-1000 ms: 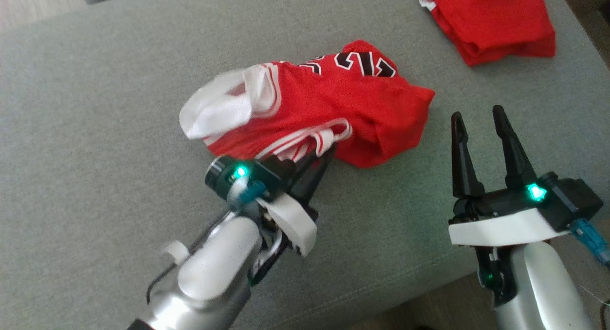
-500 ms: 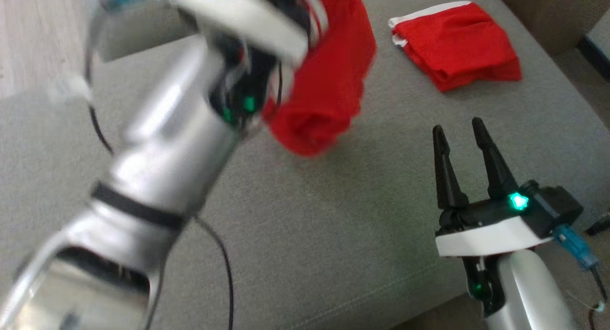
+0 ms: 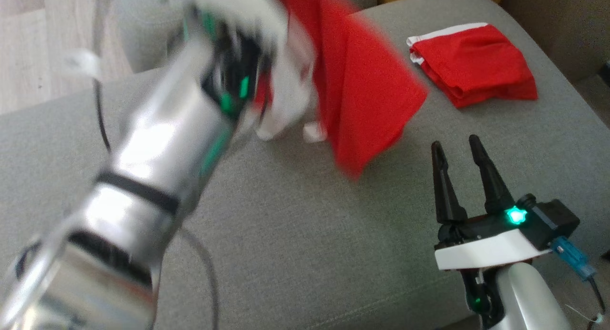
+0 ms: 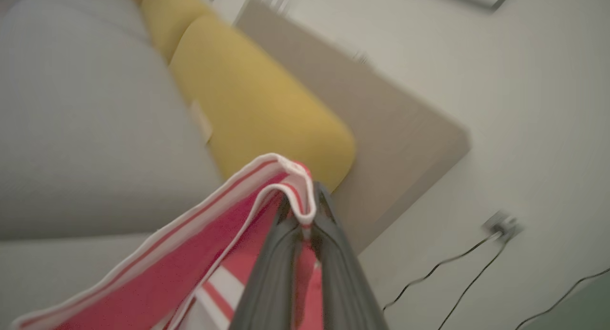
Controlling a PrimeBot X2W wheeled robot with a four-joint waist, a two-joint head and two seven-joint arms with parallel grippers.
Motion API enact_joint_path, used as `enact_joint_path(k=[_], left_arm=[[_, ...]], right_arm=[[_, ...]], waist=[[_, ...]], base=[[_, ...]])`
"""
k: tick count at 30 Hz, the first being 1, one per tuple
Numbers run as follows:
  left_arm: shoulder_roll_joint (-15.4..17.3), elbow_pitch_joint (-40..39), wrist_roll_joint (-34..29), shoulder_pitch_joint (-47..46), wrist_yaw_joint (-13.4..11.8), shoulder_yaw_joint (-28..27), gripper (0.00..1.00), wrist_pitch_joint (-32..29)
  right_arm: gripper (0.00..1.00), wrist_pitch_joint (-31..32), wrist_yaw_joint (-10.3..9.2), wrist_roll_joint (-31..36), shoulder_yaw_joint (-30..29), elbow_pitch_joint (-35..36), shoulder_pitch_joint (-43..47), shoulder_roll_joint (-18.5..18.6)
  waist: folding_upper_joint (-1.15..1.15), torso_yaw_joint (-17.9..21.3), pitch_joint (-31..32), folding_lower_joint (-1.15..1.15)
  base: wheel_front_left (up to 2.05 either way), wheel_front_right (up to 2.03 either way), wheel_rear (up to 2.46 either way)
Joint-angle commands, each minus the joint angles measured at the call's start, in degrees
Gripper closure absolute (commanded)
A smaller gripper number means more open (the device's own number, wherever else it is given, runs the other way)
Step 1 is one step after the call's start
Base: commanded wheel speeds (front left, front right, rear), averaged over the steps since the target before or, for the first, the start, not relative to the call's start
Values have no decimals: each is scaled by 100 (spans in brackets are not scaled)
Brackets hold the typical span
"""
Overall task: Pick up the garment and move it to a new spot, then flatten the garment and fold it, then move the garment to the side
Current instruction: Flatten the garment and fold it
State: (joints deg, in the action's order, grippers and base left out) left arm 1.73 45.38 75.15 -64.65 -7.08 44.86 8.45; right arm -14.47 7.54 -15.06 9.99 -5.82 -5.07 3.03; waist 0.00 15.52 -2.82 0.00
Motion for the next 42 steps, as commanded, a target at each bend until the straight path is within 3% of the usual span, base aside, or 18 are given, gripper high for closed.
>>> enact_joint_path(k=[1, 6, 11, 19, 27, 34, 42], left_arm=[[204, 83, -157, -6, 88, 226, 100, -471], [228, 220, -387, -122, 413, 724, 100, -1090], [151, -198, 203, -594, 553, 119, 100, -962], [118, -816, 1344, -1520, 154, -819, 100, -333], [116, -1142, 1941, -1722, -319, -525, 100, 255], [117, -179, 1754, -1158, -617, -134, 100, 590], [710, 1119, 1534, 315, -332, -185, 100, 647]], right_arm=[[0, -52, -5, -22, 147, 161, -113, -14], [0, -52, -5, -4, 106, 165, -123, -14], [0, -52, -5, 1, 155, 155, -107, -14], [0, -52, -5, 22, 149, 145, -92, -15], [0, -52, -5, -16, 131, 155, -29, -15], [0, -52, -5, -120, 113, 230, -70, -15], [0, -52, -5, -135, 46, 265, 52, -15]], waist=[[0, -38, 73, 0], [0, -149, 91, 0], [0, -119, 135, 0], [0, 76, 199, 0], [0, 68, 214, 0], [0, -21, 144, 0], [0, -142, 71, 0]], base=[[0, 0, 0], [0, 0, 0], [0, 0, 0], [0, 0, 0], [0, 0, 0], [0, 0, 0], [0, 0, 0]])
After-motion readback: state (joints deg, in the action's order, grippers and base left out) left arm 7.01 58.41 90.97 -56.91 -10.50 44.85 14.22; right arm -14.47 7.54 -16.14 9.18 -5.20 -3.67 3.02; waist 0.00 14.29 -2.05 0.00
